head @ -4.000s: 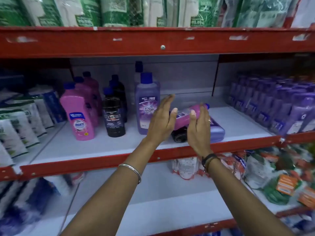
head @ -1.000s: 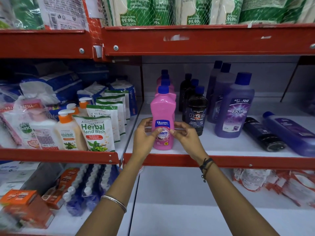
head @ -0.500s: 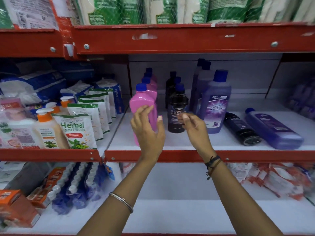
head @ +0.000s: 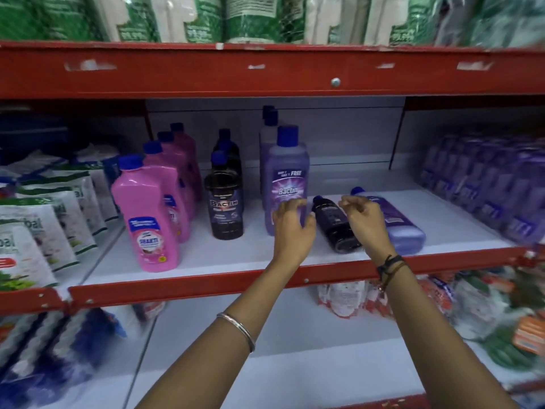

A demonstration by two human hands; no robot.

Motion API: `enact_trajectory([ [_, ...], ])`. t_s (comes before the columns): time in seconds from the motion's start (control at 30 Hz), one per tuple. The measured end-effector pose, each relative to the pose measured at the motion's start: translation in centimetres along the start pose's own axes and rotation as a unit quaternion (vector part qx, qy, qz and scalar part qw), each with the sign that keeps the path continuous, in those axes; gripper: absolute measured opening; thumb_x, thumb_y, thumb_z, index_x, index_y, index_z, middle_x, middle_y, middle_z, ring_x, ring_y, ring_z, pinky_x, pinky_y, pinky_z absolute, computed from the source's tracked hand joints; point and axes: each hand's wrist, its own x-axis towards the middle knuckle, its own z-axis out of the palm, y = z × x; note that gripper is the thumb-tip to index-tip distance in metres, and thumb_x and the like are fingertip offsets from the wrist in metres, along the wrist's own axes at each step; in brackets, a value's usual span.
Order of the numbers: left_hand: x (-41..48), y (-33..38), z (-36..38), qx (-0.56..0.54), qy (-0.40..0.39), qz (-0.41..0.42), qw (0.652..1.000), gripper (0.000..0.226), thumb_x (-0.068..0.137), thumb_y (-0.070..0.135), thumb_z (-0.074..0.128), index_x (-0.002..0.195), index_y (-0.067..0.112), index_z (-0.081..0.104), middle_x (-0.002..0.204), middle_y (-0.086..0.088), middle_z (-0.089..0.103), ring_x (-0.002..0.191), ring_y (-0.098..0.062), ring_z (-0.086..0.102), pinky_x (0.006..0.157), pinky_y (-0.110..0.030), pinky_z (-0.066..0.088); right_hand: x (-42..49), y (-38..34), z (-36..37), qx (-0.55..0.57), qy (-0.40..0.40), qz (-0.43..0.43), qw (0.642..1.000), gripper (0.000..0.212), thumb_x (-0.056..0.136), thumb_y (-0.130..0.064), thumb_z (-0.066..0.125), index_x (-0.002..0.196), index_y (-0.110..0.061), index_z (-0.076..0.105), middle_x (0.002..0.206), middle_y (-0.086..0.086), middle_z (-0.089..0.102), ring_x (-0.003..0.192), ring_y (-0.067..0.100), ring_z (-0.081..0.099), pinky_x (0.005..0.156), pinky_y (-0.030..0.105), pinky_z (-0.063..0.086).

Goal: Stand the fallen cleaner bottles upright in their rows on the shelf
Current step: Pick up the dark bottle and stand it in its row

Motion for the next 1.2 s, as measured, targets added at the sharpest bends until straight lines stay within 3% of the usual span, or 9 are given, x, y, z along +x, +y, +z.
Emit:
enact_trajectory([
  [0.23,2.3,0.1,5.3,0.107,-0.122,-0.159,0.974,0.026,0.088,0.016,0.051,0.111,0.005,0.057,0.114,-0.019,0.064,0.102,-0.035,0.061,0.079,-0.033,0.047,3.5,2.5,-0.7,-0.184,-0.085,0.045,0.978,0.036,0.093,-0.018,0.046,0.122,0.002,0.054,0.131,0.022,0.056,0.118,0.037,0.053,0.088,0.031,0.041],
  [0.33,3.1,0.4,6.2,0.160,-0.150,-0.185,0.958,0.032,0.090,0.025,0.051,0.113,0.003,0.058,0.115,-0.020,0.065,0.104,-0.035,0.062,0.078,-0.035,0.048,3.9,2.8,-0.3,-0.221,-0.135,0.075,0.963,0.031,0.093,-0.020,0.047,0.110,0.006,0.054,0.117,0.028,0.059,0.106,0.039,0.057,0.073,0.030,0.037],
  [0.47,3.2,0.7,6.6,0.137,-0.142,-0.201,0.959,0.035,0.088,0.025,0.057,0.116,0.004,0.054,0.119,-0.018,0.063,0.108,-0.034,0.059,0.079,-0.033,0.046,3.7,3.5,-0.3,-0.202,-0.116,0.066,0.970,0.021,0.088,-0.020,0.054,0.088,0.000,0.055,0.096,0.027,0.061,0.091,0.039,0.060,0.066,0.031,0.038],
  [0.53,2.9,0.5,6.4,0.104,-0.131,-0.197,0.966,0.037,0.085,0.025,0.062,0.114,0.005,0.054,0.114,-0.016,0.065,0.105,-0.033,0.061,0.075,-0.030,0.044,3.3,3.9,-0.6,-0.174,-0.084,0.064,0.979,0.023,0.086,-0.022,0.057,0.088,0.001,0.056,0.089,0.022,0.061,0.087,0.036,0.060,0.067,0.032,0.042],
  [0.63,2.4,0.5,5.8,0.042,-0.119,-0.184,0.975,0.043,0.083,0.016,0.063,0.122,0.005,0.048,0.112,-0.016,0.066,0.104,-0.030,0.062,0.088,-0.036,0.049,2.4,3.5,-1.4,-0.117,-0.043,0.054,0.991,0.023,0.087,-0.023,0.060,0.094,-0.001,0.060,0.087,0.015,0.065,0.086,0.032,0.062,0.075,0.038,0.051],
  [0.77,1.0,1.4,4.3,-0.010,-0.105,-0.115,0.988,0.055,0.082,0.009,0.065,0.132,0.011,0.042,0.113,-0.005,0.061,0.096,-0.021,0.060,0.093,-0.038,0.051,0.9,1.8,-2.5,-0.023,-0.028,0.031,0.999,0.017,0.083,-0.021,0.068,0.095,-0.009,0.064,0.084,0.006,0.065,0.082,0.023,0.061,0.077,0.030,0.048],
  [0.93,-0.6,2.1,1.4,-0.067,-0.078,-0.056,0.993,0.056,0.079,-0.001,0.062,0.129,0.020,0.046,0.112,0.005,0.058,0.090,-0.013,0.059,0.092,-0.038,0.052,-0.9,0.1,-2.6,0.044,-0.053,-0.017,0.997,0.026,0.077,-0.019,0.074,0.099,-0.014,0.062,0.085,-0.006,0.065,0.084,0.020,0.066,0.083,0.046,0.057],
  [1.1,-2.3,1.7,-3.2,-0.074,-0.021,-0.018,0.997,0.060,0.078,-0.002,0.062,0.129,0.024,0.045,0.117,0.002,0.059,0.100,-0.009,0.057,0.088,-0.025,0.049,-3.9,-2.4,0.0,0.063,-0.060,-0.092,0.992,0.034,0.078,-0.020,0.073,0.106,-0.014,0.054,0.098,-0.008,0.061,0.086,0.004,0.059,0.075,0.026,0.051],
  [1.2,-2.9,0.5,-6.5,-0.065,0.020,0.009,0.998,0.061,0.076,-0.003,0.061,0.126,0.028,0.046,0.120,0.005,0.058,0.100,-0.002,0.058,0.086,-0.023,0.050,-5.3,-3.8,2.7,0.082,-0.082,-0.118,0.986,0.036,0.078,-0.019,0.073,0.107,-0.015,0.052,0.104,-0.006,0.061,0.090,0.012,0.062,0.074,0.021,0.049],
])
